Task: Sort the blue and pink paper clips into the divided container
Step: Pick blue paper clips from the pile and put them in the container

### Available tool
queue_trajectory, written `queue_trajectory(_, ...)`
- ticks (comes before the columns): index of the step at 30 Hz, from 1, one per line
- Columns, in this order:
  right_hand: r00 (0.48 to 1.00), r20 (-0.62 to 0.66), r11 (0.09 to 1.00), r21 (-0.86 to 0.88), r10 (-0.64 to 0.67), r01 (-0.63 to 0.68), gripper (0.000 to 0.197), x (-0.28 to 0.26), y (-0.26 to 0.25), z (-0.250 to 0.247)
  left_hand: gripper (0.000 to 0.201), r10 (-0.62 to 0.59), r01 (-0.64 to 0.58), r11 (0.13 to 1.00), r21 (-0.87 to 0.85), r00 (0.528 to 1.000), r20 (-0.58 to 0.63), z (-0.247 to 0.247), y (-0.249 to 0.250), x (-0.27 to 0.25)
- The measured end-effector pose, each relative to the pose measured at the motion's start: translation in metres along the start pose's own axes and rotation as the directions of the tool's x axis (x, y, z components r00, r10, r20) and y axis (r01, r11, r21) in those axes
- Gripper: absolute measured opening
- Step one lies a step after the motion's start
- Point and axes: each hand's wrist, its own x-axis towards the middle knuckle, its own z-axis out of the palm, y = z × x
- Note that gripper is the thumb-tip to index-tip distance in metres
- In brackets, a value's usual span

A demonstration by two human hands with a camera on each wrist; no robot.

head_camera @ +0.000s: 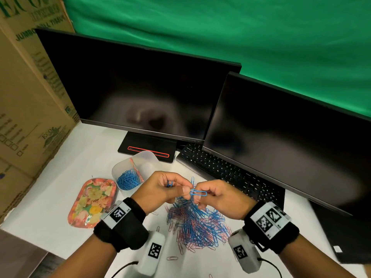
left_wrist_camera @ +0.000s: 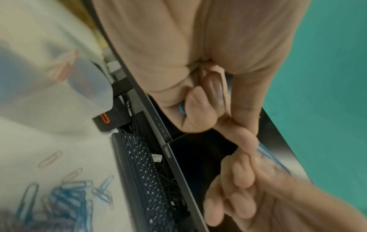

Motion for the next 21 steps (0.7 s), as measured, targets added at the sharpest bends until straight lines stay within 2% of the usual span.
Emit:
queue_trajectory(3, 0.993, -0.055, 0.981, -0.165, -0.108, 0.097, 0.023, -0.005, 0.001, 0.002, 0.013, -0.063, 0.061, 0.989, -0.132, 0.998, -0.014, -0.002, -0.004, 0.001)
queue_trajectory(6, 0.971, -0.074, 0.923, -0.337, -0.225, 0.188, 0.02, -0.007, 0.003, 0.002, 0.009, -0.101, 0.089, 0.972, -0.219, 0.994, -0.044, 0.001, -0.005, 0.001)
queue_trajectory(9, 0.94, -0.058, 0.808, -0.529, -0.337, 0.258, 0.018, -0.011, 0.004, 0.002, 0.012, -0.117, 0.101, 0.977, -0.189, 0.991, -0.072, 0.003, -0.005, 0.002)
queue_trajectory(12, 0.939, -0.055, 0.664, -0.721, -0.341, 0.199, 0.019, -0.013, 0.003, 0.002, 0.014, -0.099, 0.089, 0.991, -0.098, 0.989, -0.112, 0.006, -0.002, 0.002)
queue_trajectory(17, 0.947, -0.052, 0.639, -0.75, -0.316, 0.172, 0.017, -0.013, 0.003, 0.004, 0.015, -0.036, 0.047, 0.993, 0.11, 0.994, -0.106, 0.011, 0.003, 0.002)
queue_trajectory(19, 0.946, -0.036, 0.629, -0.756, -0.321, 0.184, 0.014, -0.014, 0.004, 0.006, 0.017, -0.059, 0.07, 0.994, 0.083, 0.989, -0.133, 0.009, 0.002, 0.002)
queue_trajectory(21, 0.944, -0.025, 0.636, -0.745, -0.329, 0.202, 0.015, -0.014, 0.005, 0.006, 0.019, -0.115, 0.112, 0.993, -0.03, 0.978, -0.176, 0.009, 0.001, 0.003)
